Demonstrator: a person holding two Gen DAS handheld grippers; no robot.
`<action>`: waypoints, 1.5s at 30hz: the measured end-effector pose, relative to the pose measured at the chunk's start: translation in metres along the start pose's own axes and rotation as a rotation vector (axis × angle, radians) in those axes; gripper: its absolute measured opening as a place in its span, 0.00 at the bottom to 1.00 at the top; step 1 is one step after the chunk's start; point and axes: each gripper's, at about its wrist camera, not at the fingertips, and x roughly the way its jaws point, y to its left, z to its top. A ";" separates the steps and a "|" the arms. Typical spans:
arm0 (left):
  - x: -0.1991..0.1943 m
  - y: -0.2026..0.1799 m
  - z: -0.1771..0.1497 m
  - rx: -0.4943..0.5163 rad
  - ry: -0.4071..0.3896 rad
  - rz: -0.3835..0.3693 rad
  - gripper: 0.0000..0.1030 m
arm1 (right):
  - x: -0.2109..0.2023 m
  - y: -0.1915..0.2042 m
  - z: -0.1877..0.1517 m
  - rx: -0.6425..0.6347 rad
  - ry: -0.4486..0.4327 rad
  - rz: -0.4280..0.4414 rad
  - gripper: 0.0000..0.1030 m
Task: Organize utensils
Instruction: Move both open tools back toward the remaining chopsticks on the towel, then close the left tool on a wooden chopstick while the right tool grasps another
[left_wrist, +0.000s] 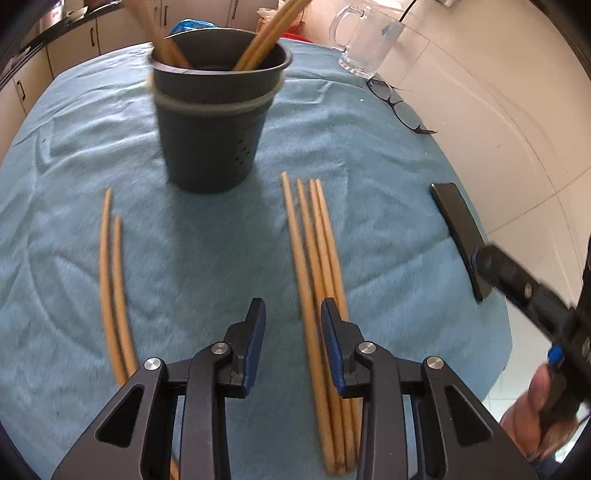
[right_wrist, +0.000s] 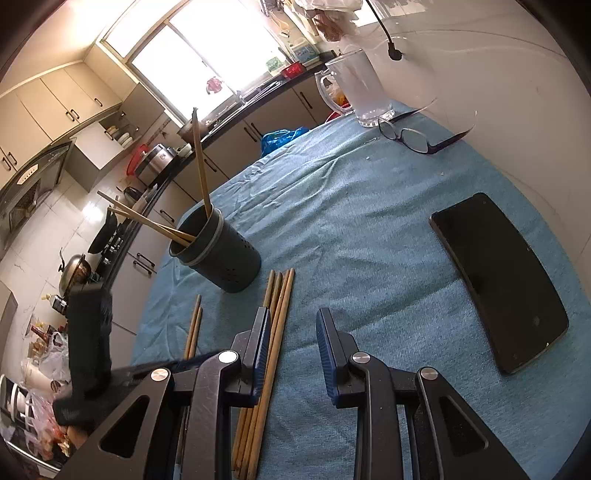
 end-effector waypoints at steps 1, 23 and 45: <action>0.003 -0.001 0.003 0.005 0.004 0.007 0.24 | 0.000 0.000 0.000 0.001 0.002 0.000 0.27; 0.003 0.038 -0.005 -0.100 -0.023 0.082 0.07 | 0.048 0.007 -0.003 -0.017 0.165 -0.038 0.27; 0.004 0.041 0.002 -0.096 -0.042 0.082 0.07 | 0.121 0.047 0.008 -0.225 0.305 -0.327 0.11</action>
